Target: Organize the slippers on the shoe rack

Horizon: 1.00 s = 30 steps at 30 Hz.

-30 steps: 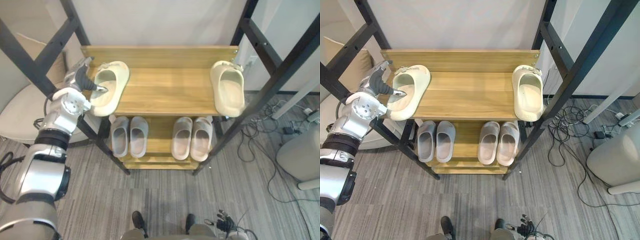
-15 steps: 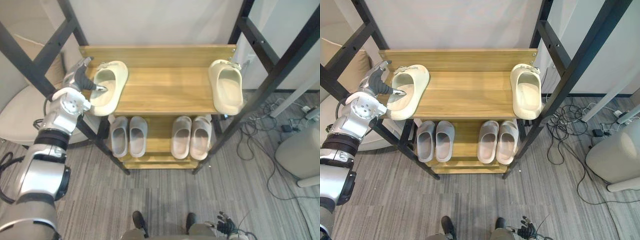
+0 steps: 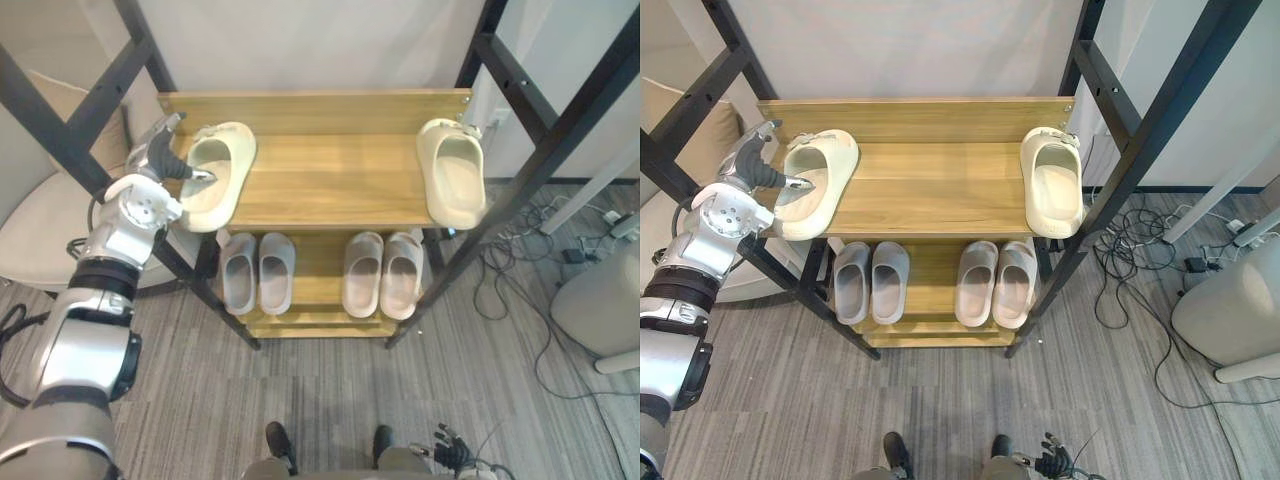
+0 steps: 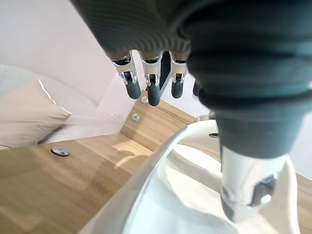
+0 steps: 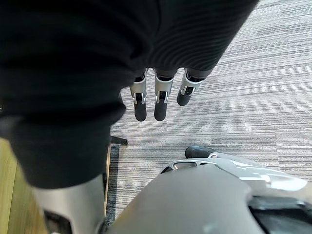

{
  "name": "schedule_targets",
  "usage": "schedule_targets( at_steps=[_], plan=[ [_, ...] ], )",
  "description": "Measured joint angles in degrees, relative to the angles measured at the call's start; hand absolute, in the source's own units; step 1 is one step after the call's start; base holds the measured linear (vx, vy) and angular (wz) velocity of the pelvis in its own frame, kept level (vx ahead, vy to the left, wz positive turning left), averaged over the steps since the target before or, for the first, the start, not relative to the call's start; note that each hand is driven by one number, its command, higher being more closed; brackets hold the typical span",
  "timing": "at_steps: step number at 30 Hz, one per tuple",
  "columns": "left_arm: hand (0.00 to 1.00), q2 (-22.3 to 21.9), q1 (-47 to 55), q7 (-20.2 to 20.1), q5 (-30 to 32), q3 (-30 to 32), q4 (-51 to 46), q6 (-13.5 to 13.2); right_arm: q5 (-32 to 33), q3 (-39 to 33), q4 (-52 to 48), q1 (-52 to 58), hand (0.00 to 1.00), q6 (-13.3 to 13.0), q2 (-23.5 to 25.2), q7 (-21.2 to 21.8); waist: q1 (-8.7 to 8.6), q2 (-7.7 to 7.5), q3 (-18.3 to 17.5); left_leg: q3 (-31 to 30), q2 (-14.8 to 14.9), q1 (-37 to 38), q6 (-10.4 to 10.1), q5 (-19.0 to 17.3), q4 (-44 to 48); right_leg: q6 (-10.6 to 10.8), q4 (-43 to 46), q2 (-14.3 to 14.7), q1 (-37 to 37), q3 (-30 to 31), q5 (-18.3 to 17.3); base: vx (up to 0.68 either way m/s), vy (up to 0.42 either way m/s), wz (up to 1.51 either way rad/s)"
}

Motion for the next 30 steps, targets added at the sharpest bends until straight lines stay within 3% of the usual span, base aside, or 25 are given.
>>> schedule_targets(
  at_steps=[8,13,30],
  plan=[
    [1.00,-0.10,-0.76,-0.16,-2.63,0.83,0.10,0.00,-0.26,0.02,-1.52,0.85,0.00,-0.20,0.16,0.10,-0.01,0.00,-0.03,0.76,0.03,-0.42,-0.26,-0.21,-0.01,-0.16,0.02,0.02,-0.93,0.95,0.47,0.00,0.000,-0.05],
    [1.00,-1.09,-2.98,-1.26,-2.60,0.81,2.65,0.02,-0.27,0.00,-1.52,0.41,0.00,-0.18,0.33,-0.03,-0.93,-0.06,-0.06,2.20,-0.03,-0.52,0.08,-0.12,0.00,-0.09,-0.24,0.01,-1.68,2.01,1.02,0.00,0.001,-0.16],
    [1.00,-8.95,-5.67,-0.54,-2.99,-0.05,3.83,0.20,-0.19,-0.13,0.26,-1.14,0.00,0.65,0.40,-1.13,-2.43,0.17,-0.12,1.94,-0.29,0.69,0.07,-0.11,-0.02,-0.19,-2.06,0.03,0.19,1.79,1.68,-0.01,-0.004,-0.01]
  ],
)
